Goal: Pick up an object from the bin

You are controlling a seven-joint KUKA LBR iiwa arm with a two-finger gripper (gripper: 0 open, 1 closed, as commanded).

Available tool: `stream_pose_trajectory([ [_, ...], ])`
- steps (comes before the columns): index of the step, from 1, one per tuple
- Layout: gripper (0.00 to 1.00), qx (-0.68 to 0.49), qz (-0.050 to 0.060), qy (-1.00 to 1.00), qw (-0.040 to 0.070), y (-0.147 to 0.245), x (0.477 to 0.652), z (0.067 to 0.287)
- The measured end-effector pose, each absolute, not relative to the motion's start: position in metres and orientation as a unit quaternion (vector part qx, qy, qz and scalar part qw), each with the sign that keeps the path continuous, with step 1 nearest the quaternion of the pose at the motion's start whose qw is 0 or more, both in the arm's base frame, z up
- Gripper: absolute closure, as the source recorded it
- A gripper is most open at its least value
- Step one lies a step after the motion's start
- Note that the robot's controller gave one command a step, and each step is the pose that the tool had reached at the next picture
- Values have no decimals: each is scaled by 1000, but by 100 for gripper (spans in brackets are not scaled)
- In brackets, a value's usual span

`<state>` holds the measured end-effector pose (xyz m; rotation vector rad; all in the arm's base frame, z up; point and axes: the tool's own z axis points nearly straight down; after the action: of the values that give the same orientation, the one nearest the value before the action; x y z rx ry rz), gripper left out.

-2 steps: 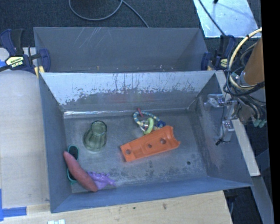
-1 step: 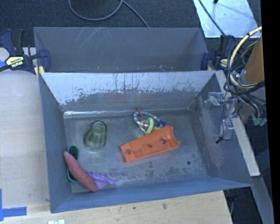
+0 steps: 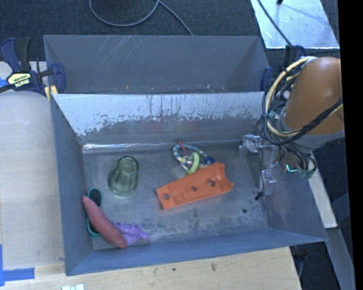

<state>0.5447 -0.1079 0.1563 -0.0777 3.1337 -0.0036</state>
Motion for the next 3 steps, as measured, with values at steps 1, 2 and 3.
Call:
stream_pose_trajectory([
  [1, 0, -51, 2, 999, -3, -63, 537, 100],
  [2, 0, -23, -1, 1000, 4, -62, 594, 85],
  [3, 100, -50, 0, 999, 3, -48, 594, 75],
])
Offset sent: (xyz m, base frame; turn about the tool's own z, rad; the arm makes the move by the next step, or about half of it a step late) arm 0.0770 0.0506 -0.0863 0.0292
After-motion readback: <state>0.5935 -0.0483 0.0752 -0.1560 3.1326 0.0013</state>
